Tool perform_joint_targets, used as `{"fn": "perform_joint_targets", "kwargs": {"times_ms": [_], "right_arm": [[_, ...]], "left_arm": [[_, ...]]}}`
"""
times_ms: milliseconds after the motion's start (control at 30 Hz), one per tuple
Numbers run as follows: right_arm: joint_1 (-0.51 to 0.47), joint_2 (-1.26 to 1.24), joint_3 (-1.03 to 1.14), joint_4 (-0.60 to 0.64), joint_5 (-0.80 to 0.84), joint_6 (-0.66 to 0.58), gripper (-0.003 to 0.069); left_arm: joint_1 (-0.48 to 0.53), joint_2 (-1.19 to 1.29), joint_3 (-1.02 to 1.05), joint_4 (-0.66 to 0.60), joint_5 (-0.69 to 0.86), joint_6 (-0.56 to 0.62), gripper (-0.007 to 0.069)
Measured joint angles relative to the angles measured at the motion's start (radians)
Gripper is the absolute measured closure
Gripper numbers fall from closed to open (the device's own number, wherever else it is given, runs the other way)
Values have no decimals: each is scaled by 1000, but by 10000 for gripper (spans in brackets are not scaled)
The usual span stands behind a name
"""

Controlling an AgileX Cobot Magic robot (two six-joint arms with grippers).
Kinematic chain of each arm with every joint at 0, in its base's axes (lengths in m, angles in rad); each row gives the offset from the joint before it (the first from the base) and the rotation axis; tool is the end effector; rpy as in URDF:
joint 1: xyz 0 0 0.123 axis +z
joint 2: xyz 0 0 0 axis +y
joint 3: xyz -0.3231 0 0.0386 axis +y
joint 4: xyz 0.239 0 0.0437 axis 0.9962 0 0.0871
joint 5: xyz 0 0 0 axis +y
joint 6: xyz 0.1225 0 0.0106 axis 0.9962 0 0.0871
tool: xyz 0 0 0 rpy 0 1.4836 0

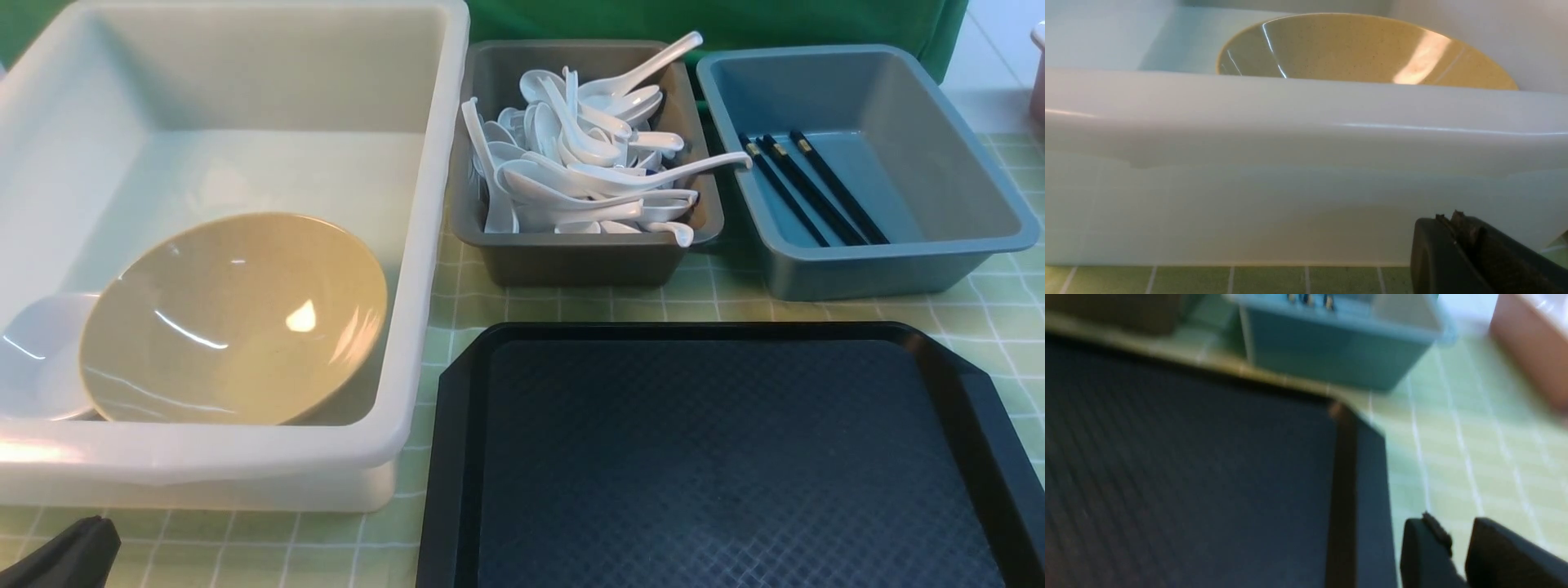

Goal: On green table put chopsticks spoon bowls plates into blue grey white boxes.

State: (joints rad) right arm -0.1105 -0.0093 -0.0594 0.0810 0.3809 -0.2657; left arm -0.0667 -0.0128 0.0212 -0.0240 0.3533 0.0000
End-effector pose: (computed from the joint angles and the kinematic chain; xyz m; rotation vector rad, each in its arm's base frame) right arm 0.0320 0.0002 0.1912 -0.0935 1.7961 -0.1884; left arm 0.0340 -0.0033 0.1657 0.0466 1.8452 -0.0700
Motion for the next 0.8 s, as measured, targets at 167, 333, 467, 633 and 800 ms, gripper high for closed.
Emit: {"fn": "perform_joint_targets", "kwargs": {"times_ms": [167,333,467,633,800], "right_arm": [[-12,0,47,-15,-11,9,484],[-14,0,60,-15,-68,10,476],[-14,0,63,-14,-86,13,475],[-14,0,64,-14,-90,13,469],[-14,0,64,-14,-90,21,465]], "left_arm": [[0,0,0,0,0,0,626],[0,0,0,2,1,0,626],[0,0,0,3,1,0,626],[0,0,0,3,1,0,626],[0,0,0,3,1,0,626]]}}
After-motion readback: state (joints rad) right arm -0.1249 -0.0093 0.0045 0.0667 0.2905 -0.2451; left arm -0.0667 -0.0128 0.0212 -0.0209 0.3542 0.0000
